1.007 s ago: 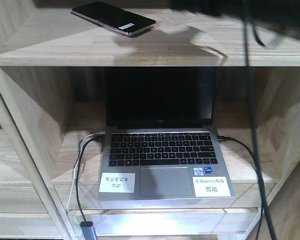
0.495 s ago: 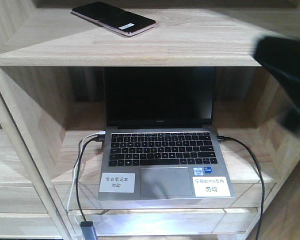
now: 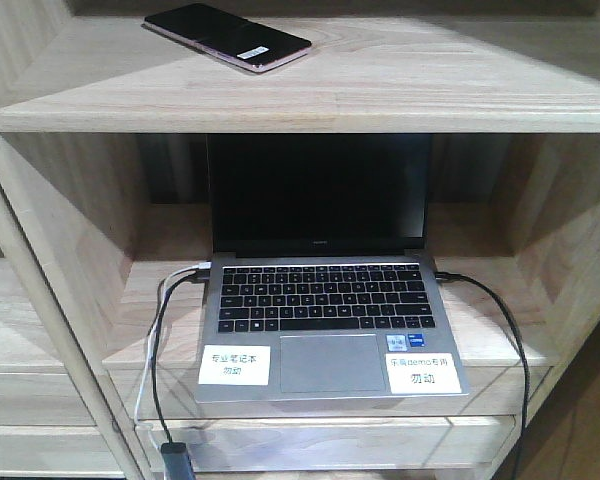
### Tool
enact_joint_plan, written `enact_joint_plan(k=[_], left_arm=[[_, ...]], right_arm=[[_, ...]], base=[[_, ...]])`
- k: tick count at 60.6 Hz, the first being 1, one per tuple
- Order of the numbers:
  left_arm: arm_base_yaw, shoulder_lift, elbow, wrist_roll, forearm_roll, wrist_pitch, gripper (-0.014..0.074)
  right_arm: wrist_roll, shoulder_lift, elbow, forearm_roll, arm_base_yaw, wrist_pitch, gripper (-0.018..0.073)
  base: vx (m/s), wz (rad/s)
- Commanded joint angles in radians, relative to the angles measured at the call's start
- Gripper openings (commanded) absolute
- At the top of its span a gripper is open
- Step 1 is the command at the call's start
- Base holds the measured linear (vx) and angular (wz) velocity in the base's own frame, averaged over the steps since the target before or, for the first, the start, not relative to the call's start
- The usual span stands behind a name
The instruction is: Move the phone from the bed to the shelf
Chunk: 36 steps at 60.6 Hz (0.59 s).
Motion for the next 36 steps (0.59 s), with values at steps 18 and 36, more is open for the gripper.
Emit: enact_joint_plan(k=[18,36], left_arm=[[0.0,-0.012,-0.023,-0.006,-0.009,-0.072,0.0001],[0.0,-0.012,-0.023,-0.006,-0.009,-0.072,0.0001]], right_arm=[[-0.001,-0.03,0.015,0.015,-0.003,-0.043,-0.0008],[-0.001,-0.03,0.015,0.015,-0.003,-0.043,-0.0008]], base=[[0.0,0.0],[0.0,0.0]])
